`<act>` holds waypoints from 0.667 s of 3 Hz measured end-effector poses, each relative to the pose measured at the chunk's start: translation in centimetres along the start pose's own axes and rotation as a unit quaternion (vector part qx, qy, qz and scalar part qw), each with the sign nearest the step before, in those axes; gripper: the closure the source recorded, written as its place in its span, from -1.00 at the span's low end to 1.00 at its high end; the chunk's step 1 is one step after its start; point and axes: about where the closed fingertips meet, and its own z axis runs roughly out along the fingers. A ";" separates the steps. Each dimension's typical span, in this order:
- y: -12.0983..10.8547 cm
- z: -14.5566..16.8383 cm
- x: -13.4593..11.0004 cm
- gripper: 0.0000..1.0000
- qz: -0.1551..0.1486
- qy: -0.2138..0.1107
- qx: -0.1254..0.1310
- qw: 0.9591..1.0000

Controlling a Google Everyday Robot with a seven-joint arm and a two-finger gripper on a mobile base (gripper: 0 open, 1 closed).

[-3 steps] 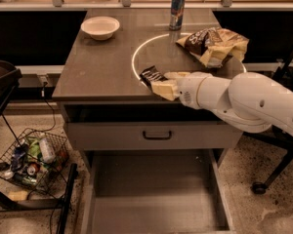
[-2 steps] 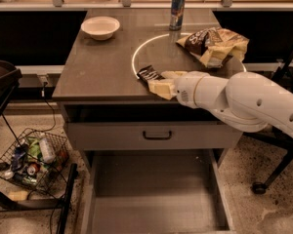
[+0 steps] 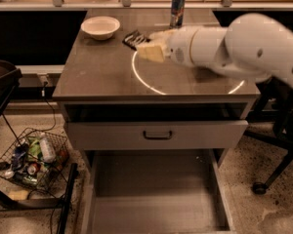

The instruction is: Place rxbar chocolate into paper bowl

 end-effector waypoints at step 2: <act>-2.7 4.9 -9.4 1.00 -0.078 0.077 -0.043 0.993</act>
Offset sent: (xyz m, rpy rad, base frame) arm 0.1073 0.0959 0.1070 -0.3018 0.0285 0.1968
